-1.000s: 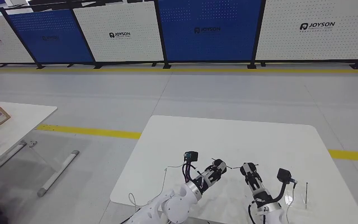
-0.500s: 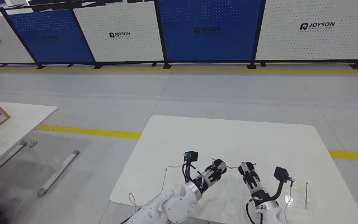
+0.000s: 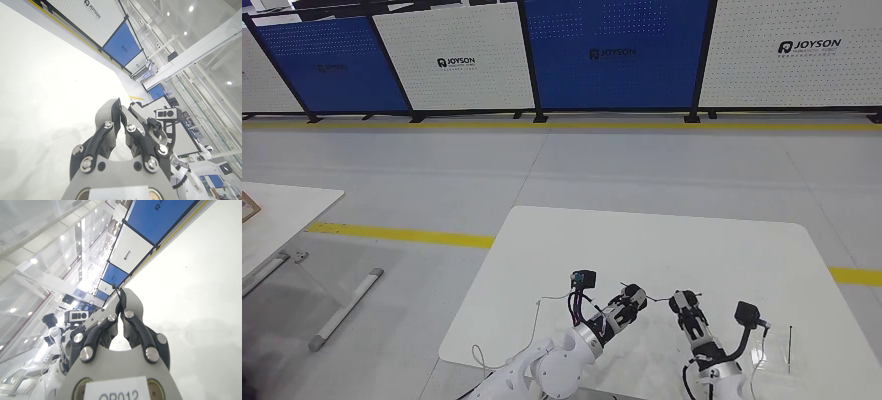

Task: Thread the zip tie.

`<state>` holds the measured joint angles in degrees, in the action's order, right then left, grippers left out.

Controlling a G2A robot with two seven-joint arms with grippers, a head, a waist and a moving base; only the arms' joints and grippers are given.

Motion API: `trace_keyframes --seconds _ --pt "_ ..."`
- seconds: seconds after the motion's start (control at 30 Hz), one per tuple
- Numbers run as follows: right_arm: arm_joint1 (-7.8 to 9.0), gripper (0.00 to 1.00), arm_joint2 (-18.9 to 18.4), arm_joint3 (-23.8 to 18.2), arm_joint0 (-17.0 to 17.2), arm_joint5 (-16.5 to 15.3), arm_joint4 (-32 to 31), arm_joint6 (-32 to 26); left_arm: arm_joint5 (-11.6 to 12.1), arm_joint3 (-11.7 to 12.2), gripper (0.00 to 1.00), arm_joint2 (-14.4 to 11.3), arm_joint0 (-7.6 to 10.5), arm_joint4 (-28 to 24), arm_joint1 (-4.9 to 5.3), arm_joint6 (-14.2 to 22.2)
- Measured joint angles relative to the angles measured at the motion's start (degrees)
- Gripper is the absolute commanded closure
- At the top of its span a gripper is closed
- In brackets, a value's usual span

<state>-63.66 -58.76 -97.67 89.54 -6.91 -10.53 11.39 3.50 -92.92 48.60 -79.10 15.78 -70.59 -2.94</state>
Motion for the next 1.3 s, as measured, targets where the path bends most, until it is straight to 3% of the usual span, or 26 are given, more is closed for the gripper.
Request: trace_keyframes --seconds 1.3 --pt "-2.60 1.00 -2.79 0.92 1.20 -1.09 -2.07 -3.13 0.00 0.00 1.00 0.00 0.00 0.00 0.00 0.00"
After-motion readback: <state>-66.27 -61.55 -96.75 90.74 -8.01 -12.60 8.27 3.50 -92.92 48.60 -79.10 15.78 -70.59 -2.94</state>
